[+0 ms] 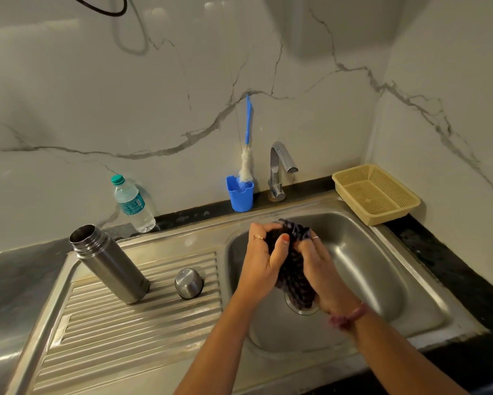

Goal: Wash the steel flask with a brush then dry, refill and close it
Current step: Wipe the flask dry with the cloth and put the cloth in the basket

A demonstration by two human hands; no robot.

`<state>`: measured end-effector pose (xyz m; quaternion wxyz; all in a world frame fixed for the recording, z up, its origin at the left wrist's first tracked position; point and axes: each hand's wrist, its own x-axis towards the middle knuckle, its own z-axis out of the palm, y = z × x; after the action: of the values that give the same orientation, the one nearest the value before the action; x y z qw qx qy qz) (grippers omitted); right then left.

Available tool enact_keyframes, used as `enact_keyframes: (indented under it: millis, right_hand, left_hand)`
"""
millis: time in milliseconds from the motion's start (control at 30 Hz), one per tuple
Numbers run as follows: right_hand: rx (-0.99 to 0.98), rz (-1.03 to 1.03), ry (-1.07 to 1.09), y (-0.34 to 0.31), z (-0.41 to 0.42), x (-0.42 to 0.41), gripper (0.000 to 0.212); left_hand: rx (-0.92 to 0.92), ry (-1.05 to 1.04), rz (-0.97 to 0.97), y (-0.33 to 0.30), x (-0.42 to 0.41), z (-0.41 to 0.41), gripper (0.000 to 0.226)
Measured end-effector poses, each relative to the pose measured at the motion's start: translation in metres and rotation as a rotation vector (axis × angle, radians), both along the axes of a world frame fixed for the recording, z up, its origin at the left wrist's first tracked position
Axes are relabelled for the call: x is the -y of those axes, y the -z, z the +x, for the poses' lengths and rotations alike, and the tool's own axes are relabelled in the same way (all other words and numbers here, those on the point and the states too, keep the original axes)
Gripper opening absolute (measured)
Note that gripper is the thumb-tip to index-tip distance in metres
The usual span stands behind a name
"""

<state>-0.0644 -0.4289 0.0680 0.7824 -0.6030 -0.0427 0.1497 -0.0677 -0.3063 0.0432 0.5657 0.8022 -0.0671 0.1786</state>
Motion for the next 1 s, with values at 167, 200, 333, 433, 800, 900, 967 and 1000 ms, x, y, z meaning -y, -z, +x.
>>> enact_keyframes:
  millis: [167, 200, 333, 433, 800, 900, 967, 1000]
  right_hand:
    - [-0.137, 0.084, -0.063, -0.012, 0.004, 0.008, 0.028]
    - [-0.063, 0.079, 0.012, -0.013, 0.003, 0.005, 0.024]
    - [0.401, 0.021, 0.165, -0.011, 0.000, 0.001, 0.041]
    - [0.587, -0.202, 0.227, -0.009, -0.001, 0.000, 0.039]
    - [-0.093, 0.009, 0.032, -0.025, -0.004, 0.006, 0.024]
    - [0.078, 0.041, 0.086, -0.020, -0.011, -0.002, 0.027]
    - [0.245, -0.012, 0.139, -0.017, -0.015, -0.008, 0.032]
    - [0.281, -0.054, 0.195, -0.014, -0.015, -0.010, 0.037]
  left_hand:
    - [0.202, 0.074, 0.210, -0.010, -0.012, 0.003, 0.038]
    - [0.165, 0.082, 0.219, -0.015, -0.010, 0.002, 0.042]
    - [-0.149, -0.026, 0.058, -0.032, 0.008, -0.011, 0.064]
    - [-0.291, -0.078, 0.009, -0.043, 0.016, -0.014, 0.066]
    - [-0.126, 0.262, 0.181, -0.030, -0.033, -0.019, 0.063]
    - [-0.223, 0.195, 0.060, -0.048, -0.021, -0.025, 0.035]
    - [-0.208, 0.097, -0.021, -0.059, -0.008, -0.028, 0.019]
    - [-0.213, 0.052, -0.100, -0.060, -0.005, -0.029, 0.025]
